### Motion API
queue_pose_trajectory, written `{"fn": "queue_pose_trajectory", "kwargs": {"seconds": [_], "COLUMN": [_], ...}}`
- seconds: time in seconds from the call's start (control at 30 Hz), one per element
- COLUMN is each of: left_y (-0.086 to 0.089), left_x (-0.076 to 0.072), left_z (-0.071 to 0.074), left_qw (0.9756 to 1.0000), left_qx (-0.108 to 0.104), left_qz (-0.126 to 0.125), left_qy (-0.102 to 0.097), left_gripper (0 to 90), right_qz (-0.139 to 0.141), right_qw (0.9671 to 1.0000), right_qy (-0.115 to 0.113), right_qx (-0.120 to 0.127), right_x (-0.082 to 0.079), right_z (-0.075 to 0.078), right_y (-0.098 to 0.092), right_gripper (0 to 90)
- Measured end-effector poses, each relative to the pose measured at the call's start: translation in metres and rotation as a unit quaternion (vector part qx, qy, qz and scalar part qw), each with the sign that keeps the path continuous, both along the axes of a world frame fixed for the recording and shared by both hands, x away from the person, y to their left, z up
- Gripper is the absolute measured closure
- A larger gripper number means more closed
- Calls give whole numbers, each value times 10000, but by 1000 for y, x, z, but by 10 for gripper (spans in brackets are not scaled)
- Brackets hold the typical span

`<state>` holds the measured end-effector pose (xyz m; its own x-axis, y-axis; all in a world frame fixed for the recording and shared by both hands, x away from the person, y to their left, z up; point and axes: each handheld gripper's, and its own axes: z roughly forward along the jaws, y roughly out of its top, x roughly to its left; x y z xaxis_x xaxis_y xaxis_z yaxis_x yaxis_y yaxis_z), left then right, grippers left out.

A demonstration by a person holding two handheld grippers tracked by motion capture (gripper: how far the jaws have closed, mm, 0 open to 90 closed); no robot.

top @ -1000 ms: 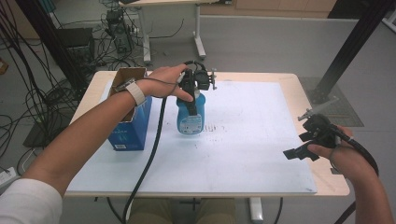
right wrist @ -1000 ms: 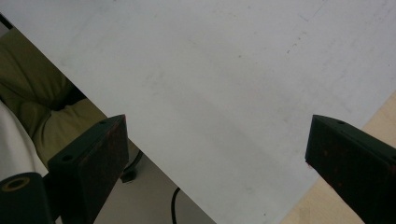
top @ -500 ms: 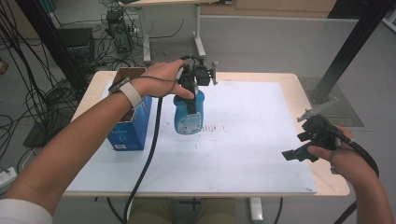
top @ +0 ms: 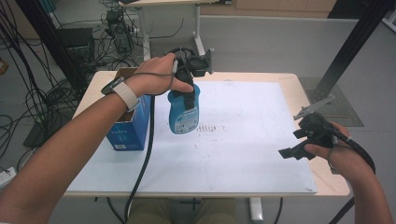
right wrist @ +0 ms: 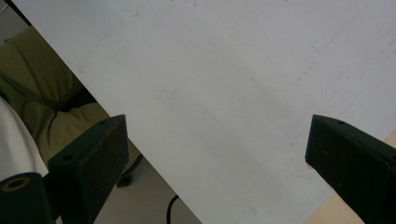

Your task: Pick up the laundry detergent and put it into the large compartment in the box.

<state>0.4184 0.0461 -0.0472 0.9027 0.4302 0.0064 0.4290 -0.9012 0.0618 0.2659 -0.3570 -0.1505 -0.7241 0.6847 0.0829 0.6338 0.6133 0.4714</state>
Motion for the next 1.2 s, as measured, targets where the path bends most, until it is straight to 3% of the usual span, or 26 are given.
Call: {"fn": "queue_pose_trajectory", "kwargs": {"seconds": [0.4,0.6,0.83,0.93,1.07,1.1,1.2], "left_y": [10,14,24,28,35,37,42], "left_x": [-3,-2,0,-3,-3,-3,-3], "left_z": [21,29,38,43,50,53,59], "left_qw": [9970,9925,9856,9810,9771,9748,9708], "left_qx": [51,125,130,112,109,88,102], "left_qz": [772,1214,1670,1925,2112,2218,2385], "left_qy": [26,105,231,210,225,232,257], "left_gripper": [395,395,395,395,395,395,395], "right_qz": [152,209,286,327,352,373,410], "right_qw": [9998,9997,9994,9993,9992,9991,9989], "right_qy": [-102,-131,-162,-169,-175,-188,-198], "right_qx": [22,34,63,58,75,74,76], "right_x": [7,10,15,17,20,20,22], "right_z": [4,5,6,6,6,6,7], "right_y": [3,4,5,7,8,9,10], "right_gripper": [62,62,62,62,62,62,62]}}
